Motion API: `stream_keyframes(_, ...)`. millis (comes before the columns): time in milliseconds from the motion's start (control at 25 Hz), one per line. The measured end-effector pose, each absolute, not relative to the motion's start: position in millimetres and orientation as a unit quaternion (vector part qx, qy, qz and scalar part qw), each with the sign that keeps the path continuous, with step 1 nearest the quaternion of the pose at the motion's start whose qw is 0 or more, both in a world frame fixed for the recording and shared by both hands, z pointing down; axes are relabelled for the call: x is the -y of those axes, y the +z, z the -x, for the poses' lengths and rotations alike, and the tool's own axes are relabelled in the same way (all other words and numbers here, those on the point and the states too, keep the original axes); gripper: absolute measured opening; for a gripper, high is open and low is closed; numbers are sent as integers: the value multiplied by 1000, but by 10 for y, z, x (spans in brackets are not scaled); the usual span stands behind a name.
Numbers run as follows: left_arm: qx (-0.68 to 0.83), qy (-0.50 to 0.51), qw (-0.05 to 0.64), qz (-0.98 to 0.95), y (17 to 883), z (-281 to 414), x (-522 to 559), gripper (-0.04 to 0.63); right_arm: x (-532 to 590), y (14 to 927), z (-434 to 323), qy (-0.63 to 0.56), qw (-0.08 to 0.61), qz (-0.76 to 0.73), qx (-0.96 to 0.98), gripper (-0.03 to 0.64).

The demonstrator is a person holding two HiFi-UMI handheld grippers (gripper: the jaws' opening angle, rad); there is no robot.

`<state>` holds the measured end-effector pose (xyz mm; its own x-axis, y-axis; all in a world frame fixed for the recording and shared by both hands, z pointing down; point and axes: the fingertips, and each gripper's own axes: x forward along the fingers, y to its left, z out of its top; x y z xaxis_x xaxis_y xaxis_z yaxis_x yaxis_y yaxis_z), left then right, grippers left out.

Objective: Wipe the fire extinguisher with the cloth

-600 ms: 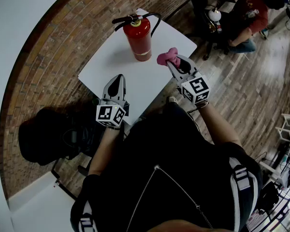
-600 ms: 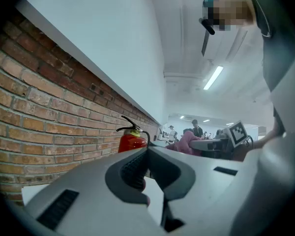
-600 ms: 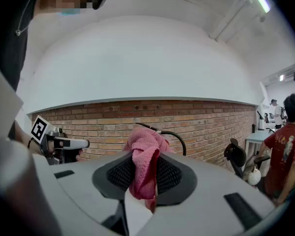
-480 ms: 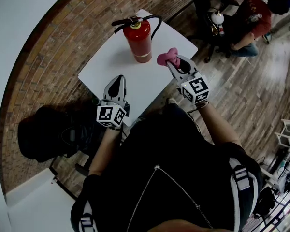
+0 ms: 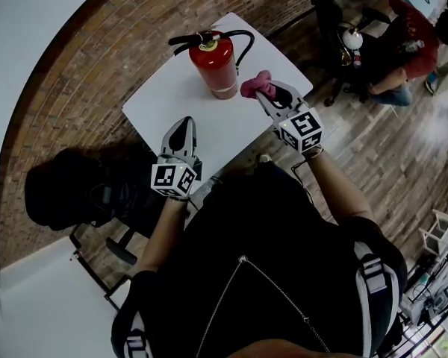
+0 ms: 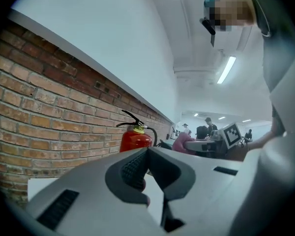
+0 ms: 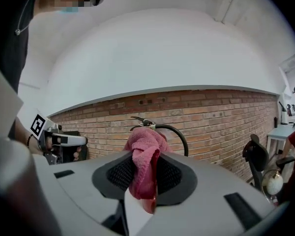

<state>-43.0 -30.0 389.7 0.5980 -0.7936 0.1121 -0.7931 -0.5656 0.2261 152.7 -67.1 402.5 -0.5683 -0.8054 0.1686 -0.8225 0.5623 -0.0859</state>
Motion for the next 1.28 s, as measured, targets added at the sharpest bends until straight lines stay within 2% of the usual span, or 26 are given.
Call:
stream_keyframes(760,565,14,153,-811,4306,305,86,17,1695,4438,-1325,67,85,-306,946,114)
stream_keyframes(1280,595,24,168,-786,4470,377,66,17,1943,4544,-1190,31,113,-271,955,114)
